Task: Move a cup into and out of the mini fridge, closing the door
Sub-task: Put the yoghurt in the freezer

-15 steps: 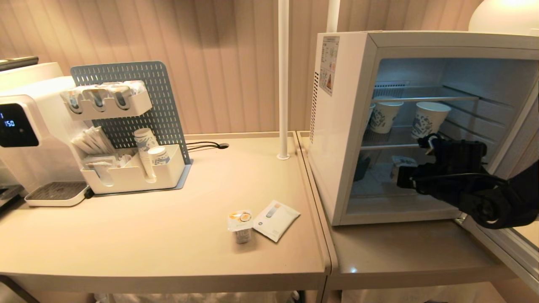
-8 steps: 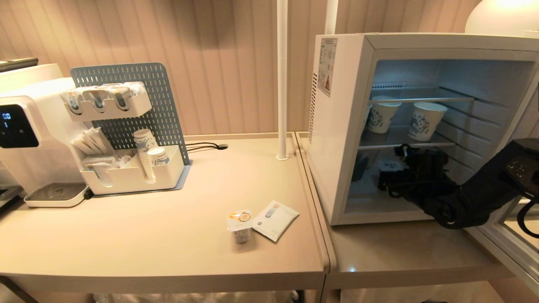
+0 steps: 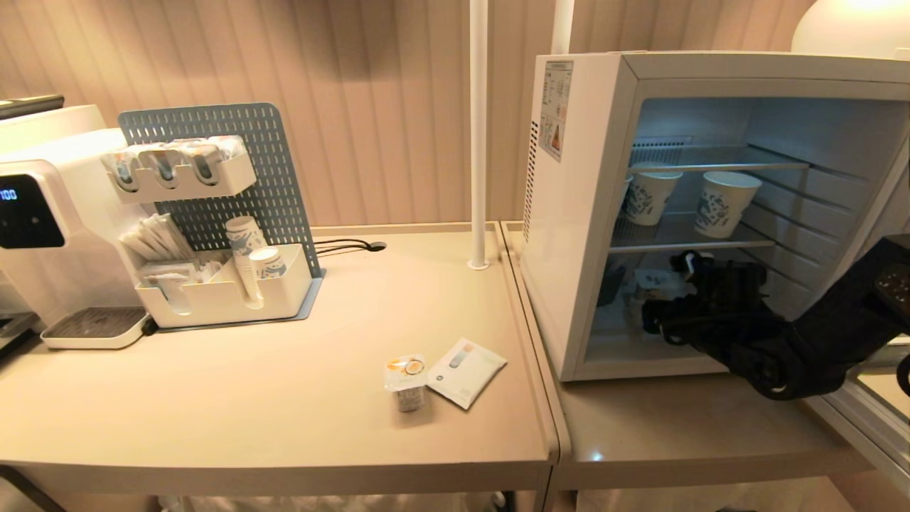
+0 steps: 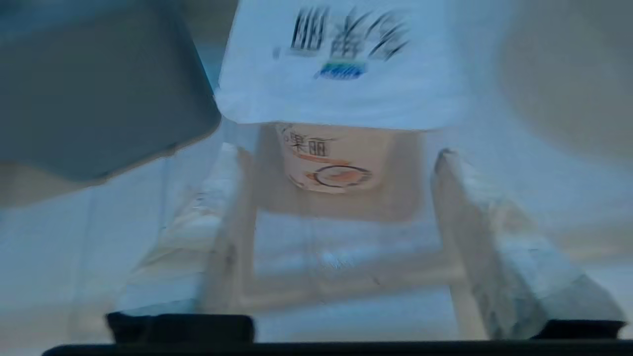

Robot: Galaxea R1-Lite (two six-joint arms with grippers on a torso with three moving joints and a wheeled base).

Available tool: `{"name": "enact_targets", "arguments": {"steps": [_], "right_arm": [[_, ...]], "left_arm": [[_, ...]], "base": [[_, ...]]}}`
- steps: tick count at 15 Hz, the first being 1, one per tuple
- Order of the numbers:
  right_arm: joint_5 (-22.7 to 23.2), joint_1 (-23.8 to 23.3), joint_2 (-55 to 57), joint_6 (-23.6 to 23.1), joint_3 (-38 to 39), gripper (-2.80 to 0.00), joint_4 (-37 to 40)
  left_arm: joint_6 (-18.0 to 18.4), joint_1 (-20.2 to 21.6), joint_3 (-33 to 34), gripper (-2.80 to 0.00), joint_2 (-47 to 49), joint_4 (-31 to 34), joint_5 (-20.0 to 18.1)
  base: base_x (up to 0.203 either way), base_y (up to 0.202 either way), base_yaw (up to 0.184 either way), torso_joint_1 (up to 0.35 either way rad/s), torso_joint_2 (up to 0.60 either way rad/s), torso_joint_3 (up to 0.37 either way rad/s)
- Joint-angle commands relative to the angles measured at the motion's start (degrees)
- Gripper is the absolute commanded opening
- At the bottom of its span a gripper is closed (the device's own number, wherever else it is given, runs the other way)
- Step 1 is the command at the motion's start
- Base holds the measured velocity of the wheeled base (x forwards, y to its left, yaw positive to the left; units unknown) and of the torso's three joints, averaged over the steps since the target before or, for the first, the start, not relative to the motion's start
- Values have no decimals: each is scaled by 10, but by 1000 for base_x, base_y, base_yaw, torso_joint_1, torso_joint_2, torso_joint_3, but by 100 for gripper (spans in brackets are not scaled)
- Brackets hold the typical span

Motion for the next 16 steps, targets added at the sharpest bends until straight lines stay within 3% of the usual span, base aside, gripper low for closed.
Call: {"name": "enact_targets", "arguments": {"steps": [1,7,8,10,12,14,16], "right_arm": [[0,0,-60,0,29,0,-5],[42,1,-303,-1,201,0,-6],[48,1,-356,-1,233,-280,-4],[55,6,-477,-2,292,-280,12],[55,8,-621,-3,320,-280,83],[49,9,-793,-4,307,-280,255],[43,6,-948,0,239,-280,538]], "left_arm": [[0,0,0,-280,0,0,0],[0,0,0,-280,-1,1,0],[0,0,-1,-280,0,1,0],[0,0,-1,-280,-1,1,0],[0,0,-2,-280,-1,1,0],[1,0,-2,-280,-1,1,0],[1,0,-2,-280,-1,2,0]], "base": [[0,0,0,0,0,0],[0,0,0,0,0,0],[0,0,0,0,0,0],[0,0,0,0,0,0],[0,0,0,0,0,0],[0,0,0,0,0,0],[0,0,0,0,0,0]]}}
